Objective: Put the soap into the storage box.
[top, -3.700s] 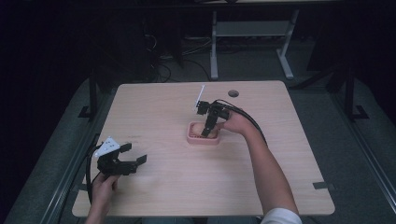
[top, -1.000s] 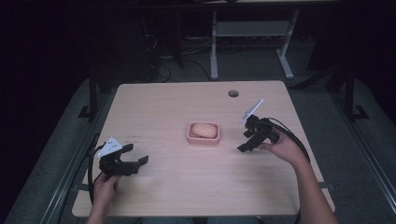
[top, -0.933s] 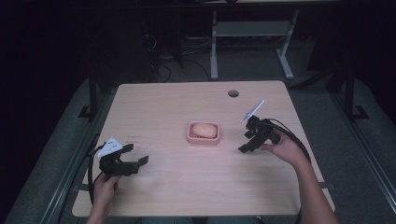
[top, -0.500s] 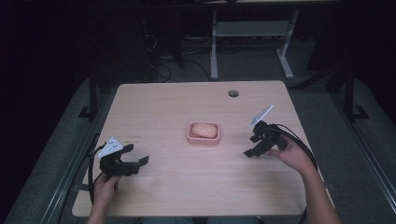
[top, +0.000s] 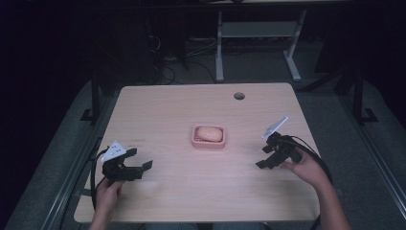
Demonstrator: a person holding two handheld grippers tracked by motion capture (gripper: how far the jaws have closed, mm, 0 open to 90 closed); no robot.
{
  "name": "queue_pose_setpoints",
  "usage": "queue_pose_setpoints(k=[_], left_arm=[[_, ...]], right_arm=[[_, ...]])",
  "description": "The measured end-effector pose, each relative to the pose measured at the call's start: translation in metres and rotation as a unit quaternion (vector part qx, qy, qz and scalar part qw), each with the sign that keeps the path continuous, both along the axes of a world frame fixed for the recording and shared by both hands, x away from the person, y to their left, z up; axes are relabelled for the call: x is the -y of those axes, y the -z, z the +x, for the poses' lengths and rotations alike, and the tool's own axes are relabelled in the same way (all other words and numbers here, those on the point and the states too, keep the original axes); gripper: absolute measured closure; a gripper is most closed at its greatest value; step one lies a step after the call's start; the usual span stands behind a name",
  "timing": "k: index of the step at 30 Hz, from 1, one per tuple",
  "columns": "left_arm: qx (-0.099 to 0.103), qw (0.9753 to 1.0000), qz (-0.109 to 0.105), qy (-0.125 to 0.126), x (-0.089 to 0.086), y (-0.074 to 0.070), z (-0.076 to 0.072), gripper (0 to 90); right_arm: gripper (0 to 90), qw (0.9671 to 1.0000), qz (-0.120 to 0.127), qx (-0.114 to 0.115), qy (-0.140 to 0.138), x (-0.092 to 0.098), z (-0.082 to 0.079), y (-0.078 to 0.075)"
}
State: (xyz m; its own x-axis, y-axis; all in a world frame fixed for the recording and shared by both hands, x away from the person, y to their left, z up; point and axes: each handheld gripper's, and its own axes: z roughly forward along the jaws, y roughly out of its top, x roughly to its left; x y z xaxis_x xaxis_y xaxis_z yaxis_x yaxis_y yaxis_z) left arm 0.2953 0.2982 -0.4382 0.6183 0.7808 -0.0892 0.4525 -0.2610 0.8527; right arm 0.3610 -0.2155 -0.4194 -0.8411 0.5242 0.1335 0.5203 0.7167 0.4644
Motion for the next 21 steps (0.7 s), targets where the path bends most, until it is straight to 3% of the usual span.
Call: queue_pose_setpoints(k=[21], left_arm=[[-0.003, 1.0000, 0.007, 0.004, 0.002, 0.001, 0.000, 14.3]], right_arm=[[26.2, 0.9998, 0.009, 0.012, 0.014, 0.022, -0.031, 0.012]])
